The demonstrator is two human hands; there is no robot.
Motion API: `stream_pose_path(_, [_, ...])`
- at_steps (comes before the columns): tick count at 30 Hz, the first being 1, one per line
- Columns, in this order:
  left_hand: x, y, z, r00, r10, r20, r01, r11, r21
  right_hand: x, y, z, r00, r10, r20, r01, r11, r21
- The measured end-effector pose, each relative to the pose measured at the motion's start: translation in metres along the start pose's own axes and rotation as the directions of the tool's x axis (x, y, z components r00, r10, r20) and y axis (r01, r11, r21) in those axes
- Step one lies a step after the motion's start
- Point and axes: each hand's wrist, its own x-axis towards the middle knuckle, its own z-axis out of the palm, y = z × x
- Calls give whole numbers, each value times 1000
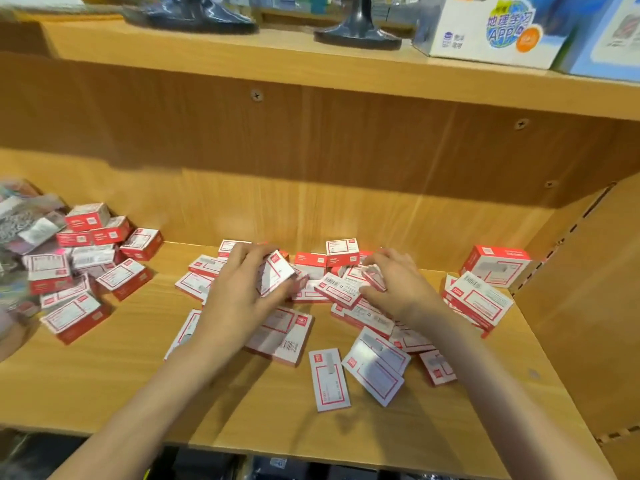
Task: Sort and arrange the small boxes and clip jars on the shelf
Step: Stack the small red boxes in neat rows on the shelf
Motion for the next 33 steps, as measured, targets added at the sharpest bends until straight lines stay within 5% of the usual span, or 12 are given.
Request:
stream_pose_path(3, [5,-16,-12,997,-50,-54,50,999,9,16,-20,5,995,-66,-72,73,993,92])
stream_pose_path(9, [10,-53,-40,996,-55,-68,61,994,87,47,-65,27,957,-270,108,257,960,114])
stream_pose_path(12, [8,-69,-50,994,-97,-50,102,988,116,59,-68,33,950,-233,210,217,971,96])
stream_pose_path(19, [6,-85,-59,988,-157,-13,157,983,98,78,-47,47,982,-148,114,163,977,-140])
stream_pose_path(25, [-2,-111,-93,981,-178,-78,188,971,147,77,-72,12,969,-50,-244,106,969,222])
stream_pose_path(28, [-11,-124,-109,976,-186,-112,208,952,226,84,-118,5,968,-164,-188,223,909,352])
stream_pose_path(33, [-31,-151,-135,972,-194,-134,228,922,315,113,-188,49,993,-108,44,62,813,579])
